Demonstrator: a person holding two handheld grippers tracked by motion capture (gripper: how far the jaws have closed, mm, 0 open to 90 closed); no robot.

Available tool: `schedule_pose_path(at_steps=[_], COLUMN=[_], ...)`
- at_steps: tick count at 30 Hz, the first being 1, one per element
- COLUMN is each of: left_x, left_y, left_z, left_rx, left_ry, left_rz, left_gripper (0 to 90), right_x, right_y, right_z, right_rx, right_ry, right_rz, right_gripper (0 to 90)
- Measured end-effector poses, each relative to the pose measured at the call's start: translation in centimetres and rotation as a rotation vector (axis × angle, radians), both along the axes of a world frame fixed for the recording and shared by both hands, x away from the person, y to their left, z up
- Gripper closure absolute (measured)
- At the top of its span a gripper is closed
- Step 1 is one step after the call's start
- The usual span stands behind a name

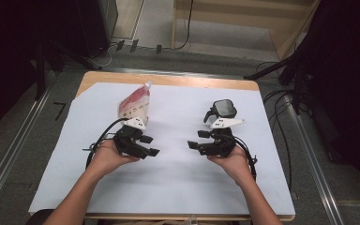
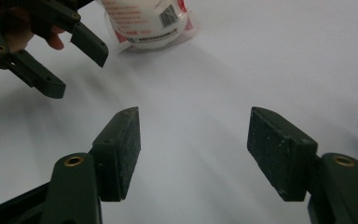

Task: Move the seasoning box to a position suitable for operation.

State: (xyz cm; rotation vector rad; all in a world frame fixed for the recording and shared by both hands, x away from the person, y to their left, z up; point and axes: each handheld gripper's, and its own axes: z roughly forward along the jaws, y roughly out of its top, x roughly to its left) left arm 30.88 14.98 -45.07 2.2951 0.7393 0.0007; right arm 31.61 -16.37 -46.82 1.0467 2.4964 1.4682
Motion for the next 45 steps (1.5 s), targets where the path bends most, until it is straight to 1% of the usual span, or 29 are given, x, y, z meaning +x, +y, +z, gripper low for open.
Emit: schedule_pose_path(at_steps=[1, 2, 3, 4, 6, 7, 8, 10, 13, 15, 16, 17, 19, 20, 24, 27, 28, 32, 35, 40, 43, 45], left_x=[0.0, -0.2, -0.2, -0.4, -0.5, -0.6, -0.5, -0.5, -0.4, -0.3, -0.3, -0.3, -0.3, -0.3, -0.3, -0.3, -0.3, -0.3, -0.3, -0.3, -0.3, -0.3], left_y=[0.1, 0.1, 0.1, 0.1, 0.1, 0.1, 0.1, 0.2, 0.4, 0.4, 0.4, 0.4, 0.4, 0.4, 0.5, 0.5, 0.6, 0.6, 0.7, 0.7, 0.8, 0.8], left_z=[0.2, 0.2, 0.4, 0.4, 0.6, 0.6, 0.7, 0.7, 0.8, 0.8, 0.8, 0.8, 0.8, 0.8, 0.8, 0.9, 0.8, 1.0, 1.1, 1.1, 1.2, 1.3], left_rx=[-0.002, -0.011, 0.005, -0.003, 0.006, 0.008, 0.006, -0.013, -0.016, -0.036, -0.036, -0.026, -0.022, -0.02, -0.019, -0.006, -0.008, -0.004, -0.017, -0.017, -0.019, -0.019], left_ry=[-0.003, 0.002, -0.009, -0.011, -0.016, -0.021, -0.021, -0.013, -0.017, 0.016, 0.016, 0.021, 0.019, 0.015, 0.004, 0.007, 0.001, 0.005, 0.004, 0.003, 0.008, 0.02], left_rz=[-0.005, 0.003, -0.015, -0.012, -0.025, -0.023, -0.024, -0.013, -0.013, -0.007, -0.007, -0.009, -0.009, -0.011, -0.005, -0.006, -0.003, -0.003, -0.002, -0.004, -0.003, -0.002], left_gripper=[40.2, 40.3, 40.3, 40.4, 40.4, 40.4, 40.3, 39.7, 39.6, 40.9, 40.8, 40.6, 40.3, 39.6, 38.7, 37.9, 37.9, 38.0, 38.0, 37.9, 37.9, 38.9], right_x=[0.0, -0.1, -0.2, -0.3, -0.4, -0.4, -0.5, -0.5, -0.6, -0.6, -0.6, -0.6, -0.6, -0.6, -0.7, -0.6, -0.6, -0.6, -0.7, -0.8, -0.8, -0.8], right_y=[0.1, 0.2, 0.2, 0.3, 0.4, 0.5, 0.5, 0.6, 0.6, 0.5, 0.5, 0.4, 0.3, 0.2, 0.2, 0.3, 0.3, 0.4, 0.3, 0.3, 0.3, 0.1], right_z=[-0.1, -0.1, -0.2, -0.2, -0.2, -0.2, -0.2, -0.2, -0.2, -0.1, -0.1, 0.0, 0.1, 0.2, 0.2, 0.1, 0.0, 0.0, 0.1, 0.1, 0.2, 0.3], right_rx=[-0.014, -0.034, -0.052, -0.066, -0.08, -0.083, -0.084, -0.086, -0.087, -0.088, -0.089, -0.083, -0.069, -0.064, -0.07, -0.077, -0.079, -0.087, -0.092, -0.09, -0.093, -0.089], right_ry=[0.006, 0.008, 0.003, 0.001, 0.002, 0.001, 0.001, 0.005, 0.008, 0.008, 0.008, 0.003, 0.015, 0.013, 0.008, 0.013, 0.016, 0.008, 0.012, -0.005, -0.013, -0.015], right_rz=[0.011, 0.018, 0.028, 0.035, 0.048, 0.051, 0.054, 0.058, 0.059, 0.057, 0.051, 0.05, 0.043, 0.042, 0.037, 0.041, 0.043, 0.05, 0.046, 0.061, 0.057, 0.048], right_gripper=[35.8, 36.2, 36.5, 36.9, 38.1, 38.4, 38.8, 39.1, 39.5, 40.0, 40.1, 41.0, 41.6, 41.6, 41.7, 42.2, 42.4, 42.3, 42.3, 42.1, 41.2, 39.6])
